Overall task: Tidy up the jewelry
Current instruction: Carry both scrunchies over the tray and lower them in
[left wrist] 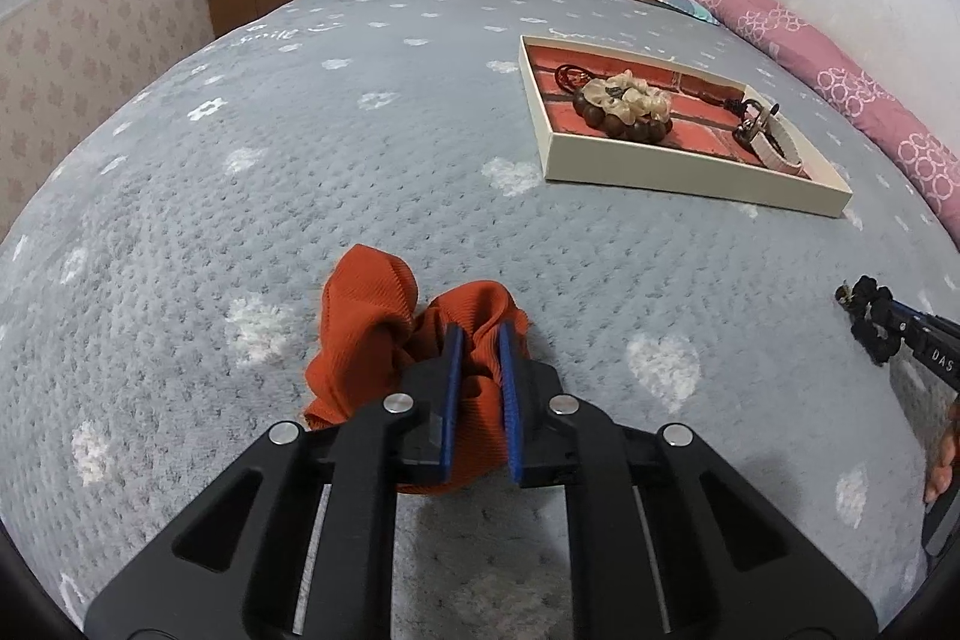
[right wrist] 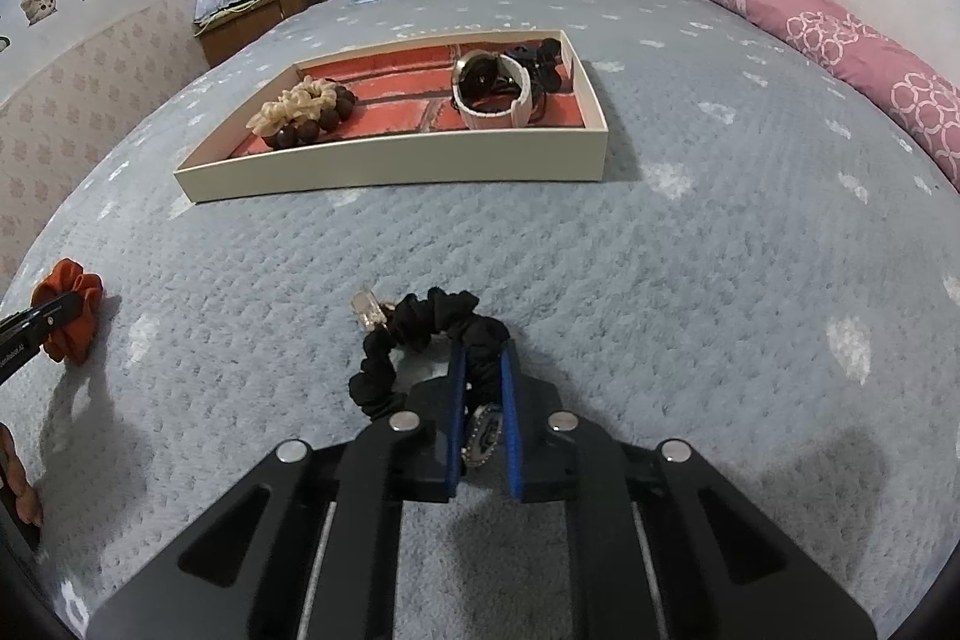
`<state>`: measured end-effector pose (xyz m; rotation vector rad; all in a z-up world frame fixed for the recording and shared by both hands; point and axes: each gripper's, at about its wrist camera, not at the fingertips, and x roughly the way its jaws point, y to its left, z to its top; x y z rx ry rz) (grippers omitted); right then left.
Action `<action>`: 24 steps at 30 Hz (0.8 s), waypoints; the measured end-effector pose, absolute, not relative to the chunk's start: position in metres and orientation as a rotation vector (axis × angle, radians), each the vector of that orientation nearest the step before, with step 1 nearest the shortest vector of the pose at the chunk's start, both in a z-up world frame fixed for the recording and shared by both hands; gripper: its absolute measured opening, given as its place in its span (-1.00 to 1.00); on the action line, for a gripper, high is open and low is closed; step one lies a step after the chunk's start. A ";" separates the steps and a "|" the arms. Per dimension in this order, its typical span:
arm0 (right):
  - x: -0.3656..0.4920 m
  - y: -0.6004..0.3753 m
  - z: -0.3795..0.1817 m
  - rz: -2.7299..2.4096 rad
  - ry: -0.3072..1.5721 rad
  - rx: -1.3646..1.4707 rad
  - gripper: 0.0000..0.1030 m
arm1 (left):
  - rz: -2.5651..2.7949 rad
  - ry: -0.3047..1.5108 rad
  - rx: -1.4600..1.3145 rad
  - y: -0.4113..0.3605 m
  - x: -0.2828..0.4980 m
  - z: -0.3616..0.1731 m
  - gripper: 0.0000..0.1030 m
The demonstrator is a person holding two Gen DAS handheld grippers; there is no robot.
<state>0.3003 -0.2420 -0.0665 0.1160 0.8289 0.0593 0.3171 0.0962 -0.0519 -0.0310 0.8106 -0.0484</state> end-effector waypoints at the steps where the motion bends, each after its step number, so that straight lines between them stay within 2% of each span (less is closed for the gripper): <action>1: 0.300 -0.242 -0.066 0.060 0.825 0.114 -0.78 | -0.054 0.809 -0.037 0.096 0.317 -0.050 -0.79; 14: 0.309 -0.251 -0.027 0.050 0.708 0.110 -0.79 | -0.149 0.698 -0.058 0.059 0.338 -0.001 -0.79; 24: 0.352 -0.255 0.020 0.056 0.584 0.105 -0.79 | -0.198 0.589 -0.044 0.014 0.384 0.038 -0.79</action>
